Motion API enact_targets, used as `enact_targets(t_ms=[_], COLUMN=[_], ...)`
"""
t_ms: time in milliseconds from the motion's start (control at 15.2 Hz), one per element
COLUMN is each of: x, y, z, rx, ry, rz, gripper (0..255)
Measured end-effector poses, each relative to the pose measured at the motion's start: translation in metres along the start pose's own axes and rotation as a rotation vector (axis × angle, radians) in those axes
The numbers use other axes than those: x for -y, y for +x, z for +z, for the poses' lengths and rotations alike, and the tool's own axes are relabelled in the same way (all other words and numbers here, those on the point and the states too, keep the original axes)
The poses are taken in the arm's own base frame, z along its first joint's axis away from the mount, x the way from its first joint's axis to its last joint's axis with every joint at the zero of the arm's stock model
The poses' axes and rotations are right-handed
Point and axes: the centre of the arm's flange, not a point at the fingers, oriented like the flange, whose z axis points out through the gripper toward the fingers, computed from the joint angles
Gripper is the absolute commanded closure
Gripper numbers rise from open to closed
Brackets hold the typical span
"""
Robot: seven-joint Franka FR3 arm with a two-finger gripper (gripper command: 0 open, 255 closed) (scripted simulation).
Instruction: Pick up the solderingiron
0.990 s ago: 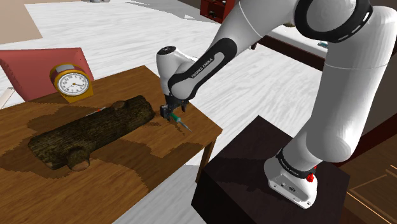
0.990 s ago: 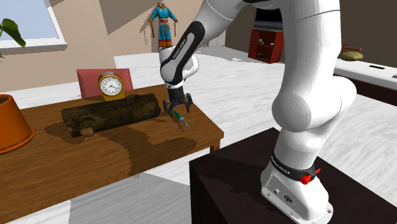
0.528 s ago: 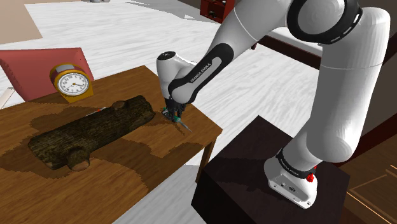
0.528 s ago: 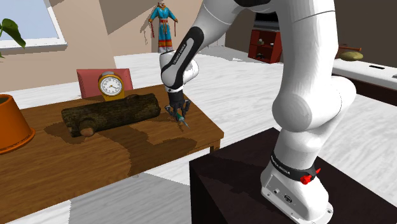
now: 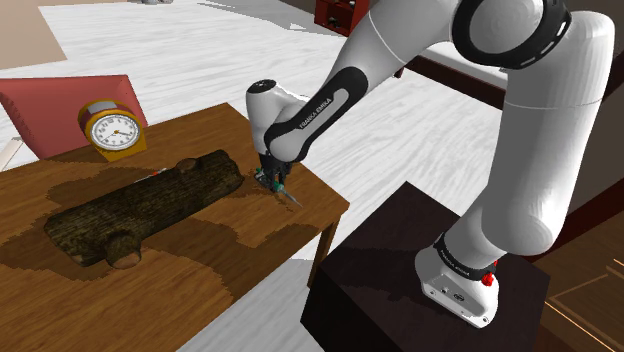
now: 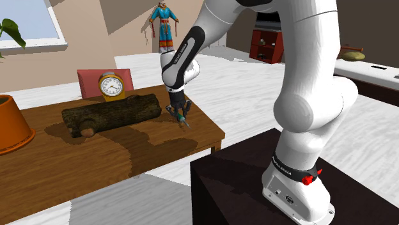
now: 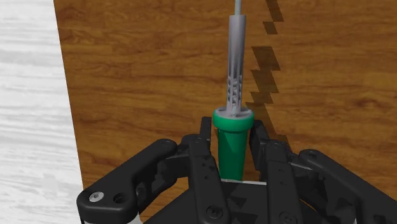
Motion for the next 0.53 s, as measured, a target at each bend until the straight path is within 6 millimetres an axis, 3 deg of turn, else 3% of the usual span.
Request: enact_targets(t_ms=[528], x=[-0.003], y=[-0.003], z=[-0.039], rx=[0.000], ry=[0.000], rz=[0.000], gripper=[255])
